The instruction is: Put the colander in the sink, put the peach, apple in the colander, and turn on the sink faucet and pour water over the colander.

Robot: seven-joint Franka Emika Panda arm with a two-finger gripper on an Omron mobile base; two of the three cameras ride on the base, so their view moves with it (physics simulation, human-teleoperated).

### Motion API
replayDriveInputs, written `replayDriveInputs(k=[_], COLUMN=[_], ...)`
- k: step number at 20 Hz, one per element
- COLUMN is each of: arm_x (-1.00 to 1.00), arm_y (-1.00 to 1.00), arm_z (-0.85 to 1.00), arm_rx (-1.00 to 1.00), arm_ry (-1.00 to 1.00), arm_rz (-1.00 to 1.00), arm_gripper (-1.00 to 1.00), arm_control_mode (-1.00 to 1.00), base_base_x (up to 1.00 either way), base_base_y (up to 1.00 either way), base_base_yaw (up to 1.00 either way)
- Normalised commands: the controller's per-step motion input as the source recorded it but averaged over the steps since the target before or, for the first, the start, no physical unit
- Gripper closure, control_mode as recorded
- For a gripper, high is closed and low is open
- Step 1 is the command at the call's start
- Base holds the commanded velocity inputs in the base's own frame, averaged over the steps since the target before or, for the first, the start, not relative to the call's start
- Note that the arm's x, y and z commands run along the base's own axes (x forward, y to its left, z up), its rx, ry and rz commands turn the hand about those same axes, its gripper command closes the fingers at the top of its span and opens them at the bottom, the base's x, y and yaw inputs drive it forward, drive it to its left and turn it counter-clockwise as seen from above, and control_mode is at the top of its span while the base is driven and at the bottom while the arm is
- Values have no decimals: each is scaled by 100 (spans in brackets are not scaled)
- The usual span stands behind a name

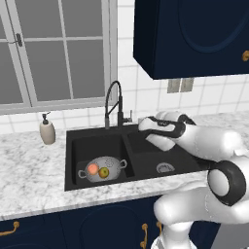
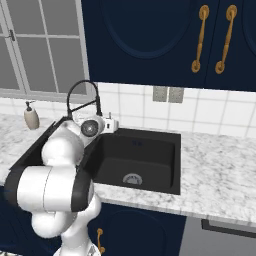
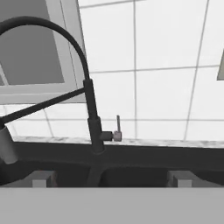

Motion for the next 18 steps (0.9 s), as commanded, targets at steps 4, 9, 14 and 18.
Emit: replayDriveInputs(k=[4,9,14,18], arm_x=[66,55,43,38], arm_y=[-1,-4,-2,0], arm_z=[-24,-4,0,0], arm_rx=[0,1,0,0], arm_ry=[-21,-13,-1,0], arm_rz=[0,0,0,0], arm_gripper=[-100,-100,-100,-100], arm_control_mode=[-100,-100,-100,-100], base_base_x=[0,0,0,0], base_base_y=[0,0,0,0], base_base_yaw=[0,0,0,0])
